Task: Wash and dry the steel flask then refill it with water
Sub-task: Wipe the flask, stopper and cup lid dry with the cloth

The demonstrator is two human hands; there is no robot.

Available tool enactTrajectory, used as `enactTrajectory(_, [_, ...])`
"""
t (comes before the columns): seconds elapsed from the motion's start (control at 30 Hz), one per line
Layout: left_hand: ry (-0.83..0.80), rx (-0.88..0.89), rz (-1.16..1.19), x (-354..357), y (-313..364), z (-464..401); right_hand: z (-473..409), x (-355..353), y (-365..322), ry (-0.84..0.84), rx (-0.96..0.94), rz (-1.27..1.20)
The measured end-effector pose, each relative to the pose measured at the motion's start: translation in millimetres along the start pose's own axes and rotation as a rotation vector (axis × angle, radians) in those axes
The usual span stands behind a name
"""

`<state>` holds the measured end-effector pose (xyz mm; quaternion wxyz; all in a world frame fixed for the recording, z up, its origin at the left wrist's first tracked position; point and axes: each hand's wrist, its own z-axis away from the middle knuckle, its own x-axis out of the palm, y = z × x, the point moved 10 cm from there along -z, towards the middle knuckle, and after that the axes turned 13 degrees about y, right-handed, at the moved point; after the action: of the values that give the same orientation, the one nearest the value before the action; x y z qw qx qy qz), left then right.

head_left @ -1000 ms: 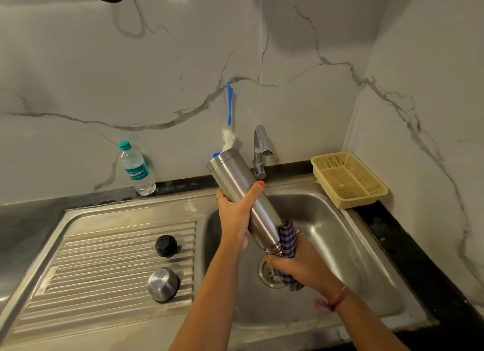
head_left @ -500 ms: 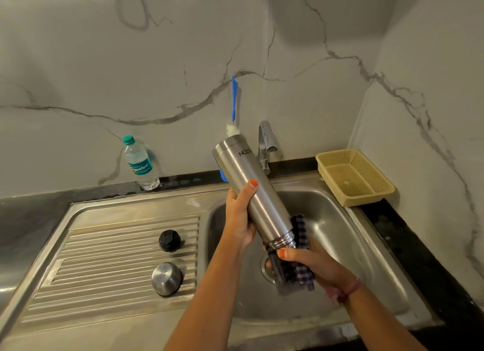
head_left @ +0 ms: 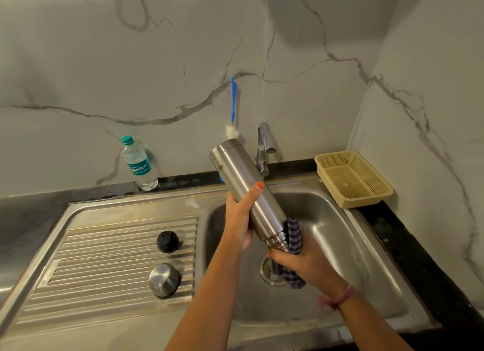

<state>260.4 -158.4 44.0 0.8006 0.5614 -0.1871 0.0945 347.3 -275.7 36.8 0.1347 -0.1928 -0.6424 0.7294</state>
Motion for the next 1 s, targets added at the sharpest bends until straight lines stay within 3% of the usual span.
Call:
enactTrajectory(0.07, [0.012,-0.007,-0.012,-1.1,-0.1,-0.7,-1.4,-1.8,-2.6,0.022,-0.010,0.036])
enactTrajectory(0.23, [-0.089,-0.072,0.058,5.3,-3.5,2.7,20.1,15.9,5.5,-0.310,0.303,-0.423])
enactTrajectory(0.4, [-0.061,-0.032,0.020,4.3,-2.6,-1.6,0.5,-5.2,-3.6,0.021,-0.004,0.058])
enactTrajectory(0.57, [-0.140,-0.021,0.067,11.8,-4.2,0.2,15.8,10.0,4.5,-0.276,0.282,-0.428])
enactTrajectory(0.63, [-0.144,-0.050,0.069,10.9,-7.5,1.2,11.4,6.4,10.7,-0.200,0.221,-0.358])
enactTrajectory(0.73, [-0.073,-0.062,0.041,2.2,-9.4,-2.3,-3.8,-13.4,9.6,0.049,-0.014,-0.019])
enactTrajectory(0.8, [-0.054,-0.061,0.040,-0.6,-9.7,-4.9,-6.0,-14.6,6.3,0.048,-0.047,0.034])
enactTrajectory(0.87, [-0.045,-0.063,0.051,-2.4,-10.7,-6.7,-6.2,-13.3,10.1,-0.037,0.026,-0.053])
enactTrajectory(1.0, [-0.104,-0.088,0.092,1.3,-13.4,-5.4,12.9,7.1,17.4,-0.272,0.293,-0.468])
